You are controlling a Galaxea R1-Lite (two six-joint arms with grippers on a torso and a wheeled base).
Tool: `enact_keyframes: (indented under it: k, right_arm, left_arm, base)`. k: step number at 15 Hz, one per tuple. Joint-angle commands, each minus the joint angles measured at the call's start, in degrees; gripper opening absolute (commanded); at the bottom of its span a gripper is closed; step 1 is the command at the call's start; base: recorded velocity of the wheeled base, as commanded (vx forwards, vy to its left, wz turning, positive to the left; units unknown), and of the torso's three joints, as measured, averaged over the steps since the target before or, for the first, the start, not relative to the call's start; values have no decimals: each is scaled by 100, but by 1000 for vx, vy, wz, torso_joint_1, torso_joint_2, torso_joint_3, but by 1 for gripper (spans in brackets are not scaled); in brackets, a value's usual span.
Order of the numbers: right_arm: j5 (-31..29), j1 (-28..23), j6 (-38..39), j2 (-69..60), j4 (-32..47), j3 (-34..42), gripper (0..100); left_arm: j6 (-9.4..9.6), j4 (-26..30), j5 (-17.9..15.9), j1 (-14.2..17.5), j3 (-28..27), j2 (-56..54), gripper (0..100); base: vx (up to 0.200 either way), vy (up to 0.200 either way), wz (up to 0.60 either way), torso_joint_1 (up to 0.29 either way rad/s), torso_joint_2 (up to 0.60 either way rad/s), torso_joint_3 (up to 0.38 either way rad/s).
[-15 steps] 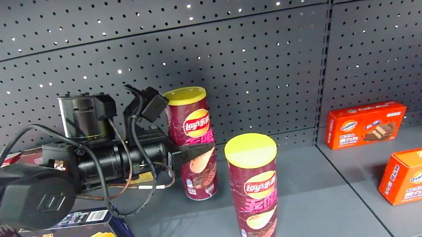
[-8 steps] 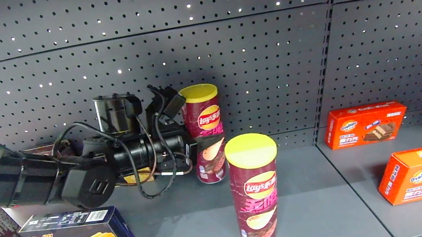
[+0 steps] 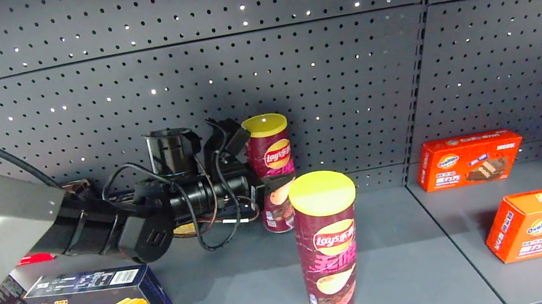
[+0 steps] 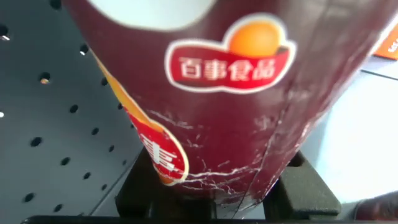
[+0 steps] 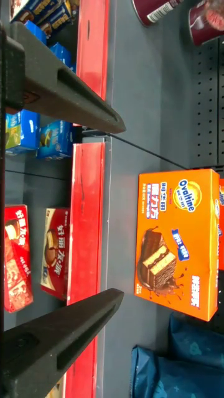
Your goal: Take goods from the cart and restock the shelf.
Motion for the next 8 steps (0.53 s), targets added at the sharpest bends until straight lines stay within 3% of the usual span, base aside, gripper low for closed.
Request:
enact_keyframes:
  k: [1, 3, 5, 8]
  right_arm:
    - [9, -1, -1, -2, -1, 0, 100]
    - [0, -1, -1, -2, -1, 0, 100]
    - [9, -1, -1, -2, -1, 0, 100]
    - [0, -1, -1, -2, -1, 0, 100]
  left_arm:
    - [-100, -129, 0, -57, -61, 176, 0]
    - [-144, -164, -26, -92, -114, 247, 0]
    - [-152, -181, -413, -83, -140, 264, 0]
    - [-152, -181, -422, -74, -219, 335, 0]
  base:
    - [0, 0, 0, 0, 0, 0]
    - [0, 0, 0, 0, 0, 0]
    - [0, 0, 0, 0, 0, 0]
    - [0, 0, 0, 0, 0, 0]
